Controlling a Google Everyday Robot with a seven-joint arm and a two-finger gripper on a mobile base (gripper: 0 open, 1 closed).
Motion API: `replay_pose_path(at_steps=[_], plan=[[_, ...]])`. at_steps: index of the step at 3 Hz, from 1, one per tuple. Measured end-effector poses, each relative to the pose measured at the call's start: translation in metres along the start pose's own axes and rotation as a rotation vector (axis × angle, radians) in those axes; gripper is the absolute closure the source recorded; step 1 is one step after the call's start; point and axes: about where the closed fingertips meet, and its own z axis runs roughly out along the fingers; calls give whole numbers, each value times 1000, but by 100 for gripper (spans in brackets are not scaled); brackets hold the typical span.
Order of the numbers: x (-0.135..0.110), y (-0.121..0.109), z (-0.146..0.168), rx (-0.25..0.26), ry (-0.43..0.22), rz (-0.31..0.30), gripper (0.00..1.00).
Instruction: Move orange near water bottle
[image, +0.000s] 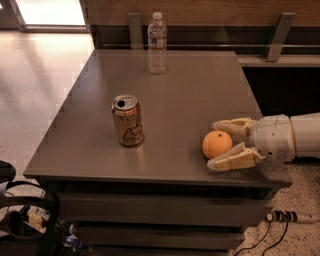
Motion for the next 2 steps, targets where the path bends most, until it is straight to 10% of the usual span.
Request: replay_pose_path(at_steps=[2], plan=[[-3, 2, 4, -8, 0, -6, 87]])
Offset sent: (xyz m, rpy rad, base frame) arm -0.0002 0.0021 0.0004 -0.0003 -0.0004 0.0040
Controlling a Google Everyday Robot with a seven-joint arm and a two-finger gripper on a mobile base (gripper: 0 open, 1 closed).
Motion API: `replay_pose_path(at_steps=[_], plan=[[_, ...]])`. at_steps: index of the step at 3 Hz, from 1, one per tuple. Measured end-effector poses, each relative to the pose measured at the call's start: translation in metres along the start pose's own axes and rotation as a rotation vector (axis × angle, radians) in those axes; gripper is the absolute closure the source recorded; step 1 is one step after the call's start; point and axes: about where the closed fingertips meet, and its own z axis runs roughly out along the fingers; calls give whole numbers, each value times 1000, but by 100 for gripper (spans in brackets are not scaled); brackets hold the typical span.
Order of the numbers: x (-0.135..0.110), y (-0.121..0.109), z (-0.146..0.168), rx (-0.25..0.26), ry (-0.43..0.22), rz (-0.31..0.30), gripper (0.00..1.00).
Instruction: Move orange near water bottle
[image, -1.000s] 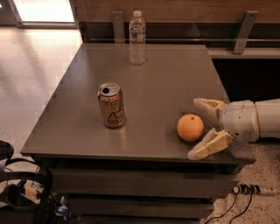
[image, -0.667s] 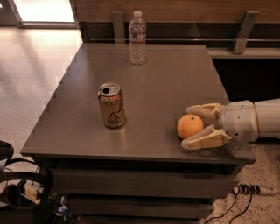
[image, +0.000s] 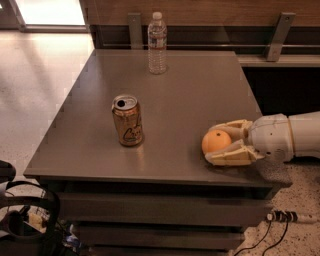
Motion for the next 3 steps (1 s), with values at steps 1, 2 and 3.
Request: replay_pose_path(at_steps=[1, 2, 3], plan=[[-1, 1, 1, -3, 0, -2, 100], [-4, -6, 1, -5, -4, 2, 100], [-12, -60, -7, 13, -13, 56, 100]])
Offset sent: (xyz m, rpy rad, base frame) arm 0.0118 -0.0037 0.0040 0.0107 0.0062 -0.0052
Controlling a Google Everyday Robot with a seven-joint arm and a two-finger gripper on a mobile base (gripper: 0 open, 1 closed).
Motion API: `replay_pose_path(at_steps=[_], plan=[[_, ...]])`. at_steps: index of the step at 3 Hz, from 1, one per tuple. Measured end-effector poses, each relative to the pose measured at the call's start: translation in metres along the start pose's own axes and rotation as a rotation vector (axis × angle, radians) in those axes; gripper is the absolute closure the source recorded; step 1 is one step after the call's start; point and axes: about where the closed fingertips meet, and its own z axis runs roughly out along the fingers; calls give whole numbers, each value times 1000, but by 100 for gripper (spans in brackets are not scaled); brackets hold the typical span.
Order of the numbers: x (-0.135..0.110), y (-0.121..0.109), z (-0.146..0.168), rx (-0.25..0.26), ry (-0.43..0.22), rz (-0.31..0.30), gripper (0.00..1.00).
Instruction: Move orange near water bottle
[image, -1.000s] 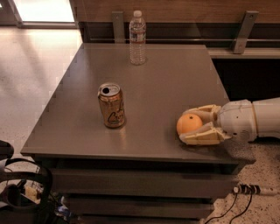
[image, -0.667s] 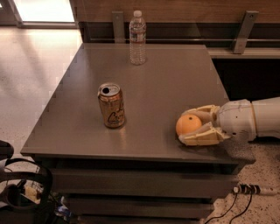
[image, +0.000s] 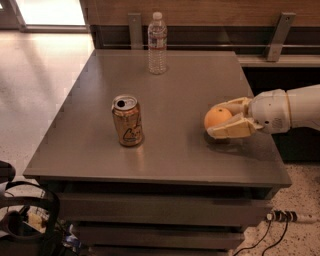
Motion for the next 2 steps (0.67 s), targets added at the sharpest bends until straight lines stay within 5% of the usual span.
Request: replay_pose_path(at_steps=[2], plan=[[-28, -95, -14, 101, -25, 75, 100]])
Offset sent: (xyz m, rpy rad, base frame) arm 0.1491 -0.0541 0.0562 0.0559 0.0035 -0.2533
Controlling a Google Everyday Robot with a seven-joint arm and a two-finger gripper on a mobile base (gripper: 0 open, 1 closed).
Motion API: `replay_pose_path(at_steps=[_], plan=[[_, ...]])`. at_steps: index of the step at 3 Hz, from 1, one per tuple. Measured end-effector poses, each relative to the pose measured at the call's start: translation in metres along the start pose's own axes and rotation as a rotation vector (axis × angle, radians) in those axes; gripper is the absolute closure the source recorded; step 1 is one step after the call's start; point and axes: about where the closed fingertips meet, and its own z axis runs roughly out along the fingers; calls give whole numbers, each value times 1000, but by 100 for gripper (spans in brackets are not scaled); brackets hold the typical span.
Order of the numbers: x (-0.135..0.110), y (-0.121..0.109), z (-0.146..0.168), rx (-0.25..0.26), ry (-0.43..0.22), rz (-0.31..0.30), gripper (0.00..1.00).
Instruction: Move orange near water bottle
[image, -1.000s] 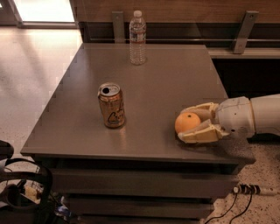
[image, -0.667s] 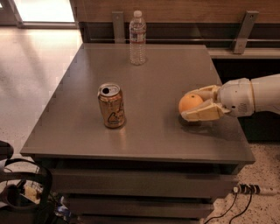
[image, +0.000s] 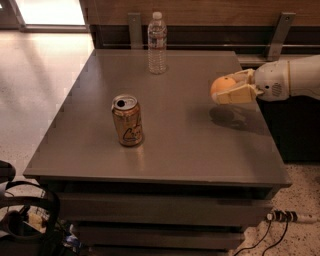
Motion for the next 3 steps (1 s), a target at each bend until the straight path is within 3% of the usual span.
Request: replay_pose_path(at_steps=[1, 3], plan=[[-19, -45, 19, 122, -9, 38, 100], [-36, -106, 70, 241, -13, 47, 100]])
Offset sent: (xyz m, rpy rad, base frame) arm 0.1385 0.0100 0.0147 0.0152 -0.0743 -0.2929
